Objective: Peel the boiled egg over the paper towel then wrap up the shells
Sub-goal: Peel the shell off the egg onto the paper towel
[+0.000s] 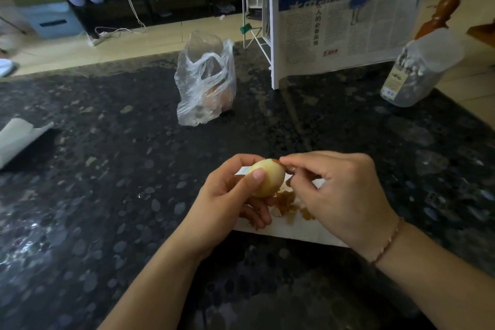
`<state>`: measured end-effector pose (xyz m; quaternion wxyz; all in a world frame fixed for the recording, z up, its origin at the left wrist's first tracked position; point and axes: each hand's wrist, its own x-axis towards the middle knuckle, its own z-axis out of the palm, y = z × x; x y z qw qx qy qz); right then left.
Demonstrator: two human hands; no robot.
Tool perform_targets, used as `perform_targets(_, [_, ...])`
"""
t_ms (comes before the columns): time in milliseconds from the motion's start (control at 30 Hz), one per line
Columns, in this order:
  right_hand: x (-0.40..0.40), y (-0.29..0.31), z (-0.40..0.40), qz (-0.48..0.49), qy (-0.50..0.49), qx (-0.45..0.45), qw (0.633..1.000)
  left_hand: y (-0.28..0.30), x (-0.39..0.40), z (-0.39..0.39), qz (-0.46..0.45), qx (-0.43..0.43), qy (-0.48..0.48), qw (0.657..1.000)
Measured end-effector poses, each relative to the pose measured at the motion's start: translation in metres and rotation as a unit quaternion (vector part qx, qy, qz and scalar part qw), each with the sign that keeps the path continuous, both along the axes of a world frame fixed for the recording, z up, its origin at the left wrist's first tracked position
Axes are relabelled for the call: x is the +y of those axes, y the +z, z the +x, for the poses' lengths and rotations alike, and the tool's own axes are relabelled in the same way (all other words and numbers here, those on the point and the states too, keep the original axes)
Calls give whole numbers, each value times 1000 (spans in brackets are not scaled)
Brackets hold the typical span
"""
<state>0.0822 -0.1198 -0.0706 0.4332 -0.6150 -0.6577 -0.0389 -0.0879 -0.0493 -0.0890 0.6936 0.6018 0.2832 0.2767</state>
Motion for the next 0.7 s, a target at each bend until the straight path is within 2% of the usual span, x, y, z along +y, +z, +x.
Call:
perform_targets(167, [-1, 11, 8, -60, -5, 85, 995, -1, 3, -2, 9, -4, 11, 1000])
perform_targets(300, [-3, 10, 11, -147, 9, 44, 988, -3, 3, -2, 18, 13, 42, 999])
perform_targets(467, [-3, 15, 11, -113, 5, 74, 991, -3, 3, -2, 34, 7, 53, 998])
perform_targets(567, [-4, 19, 9, -115, 42, 90, 988, -2, 3, -3, 41, 8, 32, 999])
perform_targets(700, [-4, 14, 6, -120, 50, 25, 991, -2, 1, -2, 47, 13, 27, 998])
